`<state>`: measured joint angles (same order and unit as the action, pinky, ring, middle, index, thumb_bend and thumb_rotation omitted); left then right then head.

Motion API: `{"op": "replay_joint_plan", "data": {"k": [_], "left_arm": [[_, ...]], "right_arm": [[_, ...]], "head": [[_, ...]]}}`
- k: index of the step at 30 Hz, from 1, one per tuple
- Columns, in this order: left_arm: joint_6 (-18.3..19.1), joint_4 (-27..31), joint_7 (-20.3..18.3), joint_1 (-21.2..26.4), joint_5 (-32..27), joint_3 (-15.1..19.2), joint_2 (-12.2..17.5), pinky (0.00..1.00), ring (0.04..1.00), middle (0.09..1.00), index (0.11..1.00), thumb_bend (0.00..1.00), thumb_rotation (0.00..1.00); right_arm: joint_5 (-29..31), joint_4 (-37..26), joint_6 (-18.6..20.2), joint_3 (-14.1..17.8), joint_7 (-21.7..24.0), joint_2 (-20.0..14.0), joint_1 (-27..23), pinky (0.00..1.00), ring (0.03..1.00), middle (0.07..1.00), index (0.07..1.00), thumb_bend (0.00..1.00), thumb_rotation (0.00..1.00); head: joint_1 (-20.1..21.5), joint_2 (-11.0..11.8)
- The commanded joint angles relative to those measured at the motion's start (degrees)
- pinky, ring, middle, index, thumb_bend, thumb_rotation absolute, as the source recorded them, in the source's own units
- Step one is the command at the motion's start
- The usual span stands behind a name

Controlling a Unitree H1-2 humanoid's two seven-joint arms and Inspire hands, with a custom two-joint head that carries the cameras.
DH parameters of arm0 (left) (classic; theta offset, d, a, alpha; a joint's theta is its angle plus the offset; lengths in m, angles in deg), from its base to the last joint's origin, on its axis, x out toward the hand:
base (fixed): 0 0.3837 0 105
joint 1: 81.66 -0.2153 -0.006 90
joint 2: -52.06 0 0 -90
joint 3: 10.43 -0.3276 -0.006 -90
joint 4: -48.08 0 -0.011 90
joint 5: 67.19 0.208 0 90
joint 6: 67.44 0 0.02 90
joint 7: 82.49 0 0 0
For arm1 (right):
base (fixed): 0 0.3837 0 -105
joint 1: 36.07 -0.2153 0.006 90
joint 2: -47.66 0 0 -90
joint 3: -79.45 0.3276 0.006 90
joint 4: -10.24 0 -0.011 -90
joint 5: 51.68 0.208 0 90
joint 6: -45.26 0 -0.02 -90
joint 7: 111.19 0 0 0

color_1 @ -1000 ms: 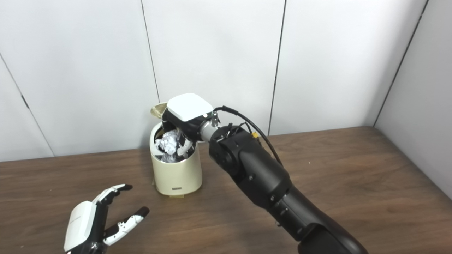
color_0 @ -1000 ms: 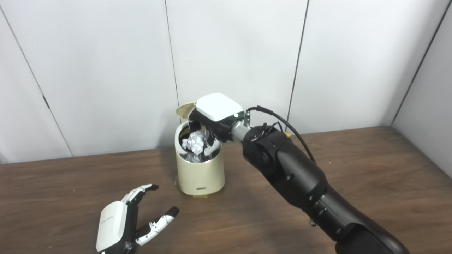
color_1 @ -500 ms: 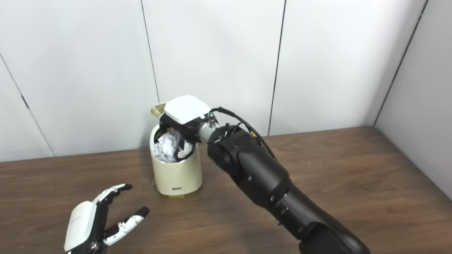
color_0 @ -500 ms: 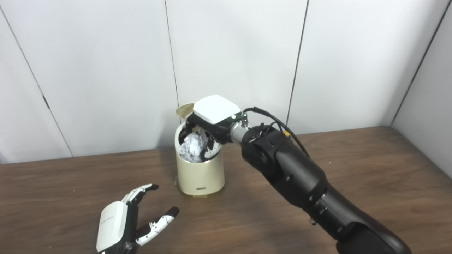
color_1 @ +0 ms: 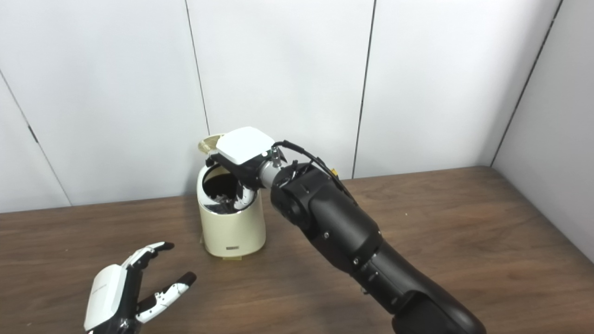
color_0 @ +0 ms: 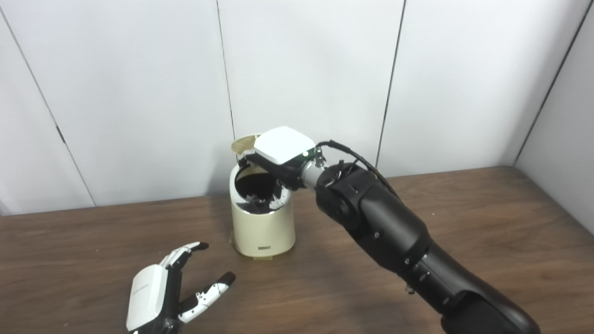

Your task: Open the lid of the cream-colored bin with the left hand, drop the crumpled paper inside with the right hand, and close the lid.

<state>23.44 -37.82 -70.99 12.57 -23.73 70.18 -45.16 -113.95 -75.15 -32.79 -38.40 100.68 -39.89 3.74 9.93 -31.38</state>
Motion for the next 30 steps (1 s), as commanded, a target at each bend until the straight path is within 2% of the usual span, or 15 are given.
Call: {"op": "replay_joint_plan", "data": {"k": [1,4,6,7,8,10,11,12,13,16,21,26,28,30], "left_arm": [[-0.4,1.4,0.9,1.3,0.6,0.0,0.2,0.73,0.779,0.801,0.790,0.78,0.78],[-0.4,1.3,0.8,1.4,0.5,0.1,0.2,0.73,0.780,0.801,0.789,0.78,0.77],[-0.4,1.3,0.8,1.4,0.4,0.1,0.3,0.73,0.780,0.800,0.787,0.78,0.77],[-0.6,1.3,0.9,1.4,0.3,0.1,0.3,0.73,0.780,0.800,0.787,0.78,0.76],[-0.8,1.2,1.0,1.4,0.2,0.2,0.4,0.73,0.780,0.799,0.787,0.77,0.76],[-0.8,1.3,1.0,1.3,0.2,0.2,0.4,0.73,0.779,0.797,0.786,0.77,0.76],[-0.7,1.4,0.9,1.3,0.2,0.2,0.4,0.73,0.779,0.798,0.787,0.77,0.76],[-0.6,1.5,0.8,1.3,0.3,0.1,0.4,0.73,0.779,0.799,0.789,0.77,0.77],[-0.6,1.5,0.8,1.3,0.2,0.1,0.4,0.73,0.779,0.799,0.789,0.77,0.77],[-0.6,1.5,0.9,1.2,0.2,0.2,0.5,0.73,0.778,0.799,0.786,0.77,0.76],[-0.8,1.1,1.1,1.4,0.2,0.1,0.3,0.73,0.778,0.799,0.784,0.77,0.77],[-0.7,1.0,1.2,1.4,0.0,0.2,0.1,0.74,0.776,0.797,0.785,0.78,0.77],[-1.2,0.8,1.6,1.4,0.2,0.2,0.3,0.73,0.774,0.795,0.785,0.76,0.77],[-1.3,0.7,1.6,1.4,0.2,0.2,0.5,0.73,0.772,0.796,0.787,0.74,0.77]], "right_arm": [[-1.1,-0.6,0.9,0.3,0.3,-0.4,-2.3,0.64,0.783,0.833,0.844,1.00,0.13],[-0.6,-0.6,0.5,0.7,-0.7,-0.4,-2.1,0.65,0.788,0.834,0.840,1.00,0.13],[0.6,-0.5,-0.7,1.5,-3.8,-0.2,-1.5,0.60,0.738,0.788,0.795,1.00,0.09],[1.4,-0.4,-2.4,2.1,-7.7,-0.1,-1.0,0.59,0.724,0.776,0.783,1.00,0.08],[2.1,-0.2,-3.8,2.6,-11.1,0.0,-0.5,0.52,0.633,0.700,0.686,0.96,0.03],[3.1,0.4,-6.3,3.4,-16.6,0.2,0.1,0.45,0.549,0.634,0.602,0.91,0.01],[3.5,0.8,-7.3,3.7,-19.1,0.4,0.2,0.41,0.498,0.599,0.531,0.72,0.00],[3.7,1.1,-8.1,3.9,-20.9,0.4,0.3,0.37,0.466,0.576,0.484,0.60,0.00],[3.8,1.5,-8.7,4.0,-22.7,0.6,0.4,0.35,0.455,0.568,0.468,0.55,0.00],[3.0,2.3,-9.4,4.2,-26.4,0.9,0.4,0.29,0.419,0.543,0.476,0.52,0.00],[3.8,2.5,-10.0,6.2,-33.4,1.7,2.0,0.31,0.416,0.548,0.473,0.51,0.00],[7.4,1.5,-12.1,9.8,-40.0,1.8,5.7,0.32,0.415,0.549,0.485,0.51,0.00],[9.4,-0.1,-14.4,11.7,-44.4,1.5,9.2,0.32,0.415,0.554,0.482,0.51,0.00],[11.4,-2.8,-15.0,13.5,-45.7,1.5,12.8,0.24,0.328,0.562,0.484,0.49,0.11]], "head": [[0.0,0.0],[0.0,0.1],[0.1,0.1],[0.1,0.0],[0.2,0.0],[0.2,0.0],[0.2,0.0],[0.2,0.0],[0.1,-0.1],[0.1,-0.1],[-0.3,0.1],[-0.3,0.1],[-0.4,0.2],[-0.3,0.3]]}}
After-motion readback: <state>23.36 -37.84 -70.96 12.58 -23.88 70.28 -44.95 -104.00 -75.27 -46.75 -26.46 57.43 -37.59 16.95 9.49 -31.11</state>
